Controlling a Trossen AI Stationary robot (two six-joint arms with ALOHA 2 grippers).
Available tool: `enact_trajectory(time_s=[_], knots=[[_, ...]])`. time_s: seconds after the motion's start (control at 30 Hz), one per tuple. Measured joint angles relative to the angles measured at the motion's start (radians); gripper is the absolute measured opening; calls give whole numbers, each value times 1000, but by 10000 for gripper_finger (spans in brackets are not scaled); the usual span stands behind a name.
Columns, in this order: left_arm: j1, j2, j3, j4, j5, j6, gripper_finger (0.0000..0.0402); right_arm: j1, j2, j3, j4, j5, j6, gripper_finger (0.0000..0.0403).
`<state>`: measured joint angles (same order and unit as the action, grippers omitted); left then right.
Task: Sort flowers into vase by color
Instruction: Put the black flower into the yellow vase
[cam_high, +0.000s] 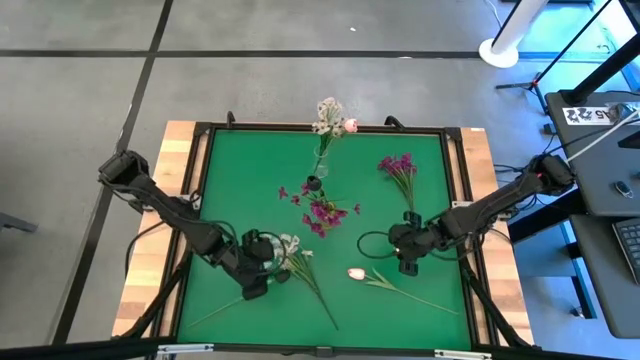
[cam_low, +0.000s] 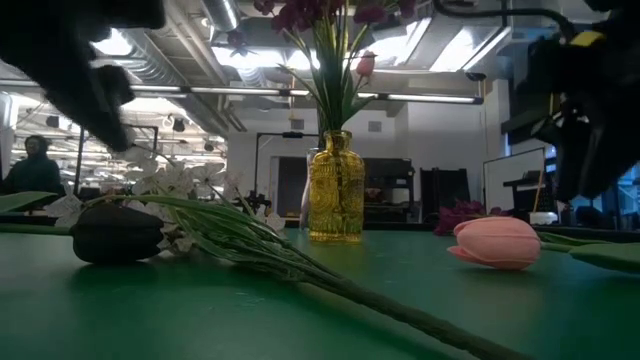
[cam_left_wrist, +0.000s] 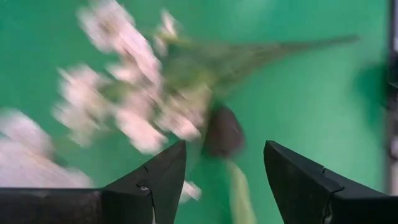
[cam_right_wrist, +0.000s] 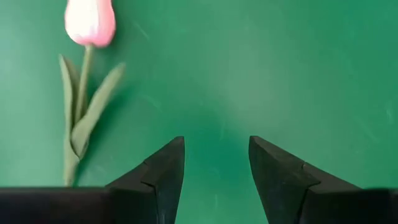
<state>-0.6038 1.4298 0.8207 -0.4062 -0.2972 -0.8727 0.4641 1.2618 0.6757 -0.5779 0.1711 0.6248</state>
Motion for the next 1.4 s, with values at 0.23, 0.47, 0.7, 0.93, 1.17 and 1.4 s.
enact_trajectory(time_s=[0.23,0.47,0.7,0.93,1.17,1.4], knots=[[-106,-4,1,-77,160,-214,210,0,14,0,-5,-6,47,179],[-175,20,1,-155,190,-394,210,0,14,0,-2,-14,64,179],[-210,140,1,-110,302,-485,210,0,14,0,1,-17,63,179],[-207,176,2,-107,344,-535,209,0,14,0,2,-23,57,179],[-201,176,3,-155,342,-575,160,0,14,0,1,-36,48,179],[-174,180,3,-192,353,-588,76,0,14,0,1,-61,40,179]])
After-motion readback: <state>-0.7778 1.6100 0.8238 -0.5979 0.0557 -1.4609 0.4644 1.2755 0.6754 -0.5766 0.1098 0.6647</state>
